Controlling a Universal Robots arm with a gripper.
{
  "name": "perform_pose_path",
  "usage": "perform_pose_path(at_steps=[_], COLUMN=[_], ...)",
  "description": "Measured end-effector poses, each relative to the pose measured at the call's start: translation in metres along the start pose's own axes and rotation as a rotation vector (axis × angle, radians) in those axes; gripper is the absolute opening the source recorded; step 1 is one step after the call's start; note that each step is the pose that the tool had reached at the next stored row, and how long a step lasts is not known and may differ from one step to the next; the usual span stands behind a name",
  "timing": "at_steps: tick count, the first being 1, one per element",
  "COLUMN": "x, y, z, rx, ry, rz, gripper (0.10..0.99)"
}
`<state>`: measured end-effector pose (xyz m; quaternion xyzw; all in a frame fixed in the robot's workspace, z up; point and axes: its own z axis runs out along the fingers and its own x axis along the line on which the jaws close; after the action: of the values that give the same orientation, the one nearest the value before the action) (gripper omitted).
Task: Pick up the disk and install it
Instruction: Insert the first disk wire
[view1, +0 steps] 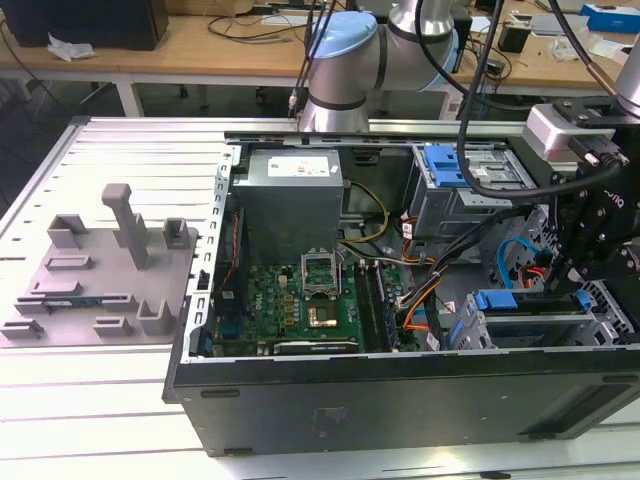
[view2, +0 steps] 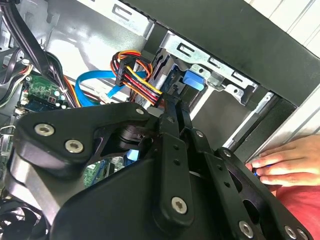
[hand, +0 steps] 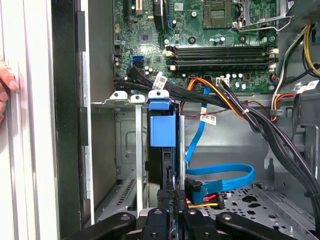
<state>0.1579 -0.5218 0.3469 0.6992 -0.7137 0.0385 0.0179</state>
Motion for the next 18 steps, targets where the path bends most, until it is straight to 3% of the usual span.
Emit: perform_pose_path(at_steps=[18], x=[-0.0005], y=[-0.0006], z=[0.0062], rx=[0.000], ry=[0.0003], rz=[0.000], gripper=[0.165])
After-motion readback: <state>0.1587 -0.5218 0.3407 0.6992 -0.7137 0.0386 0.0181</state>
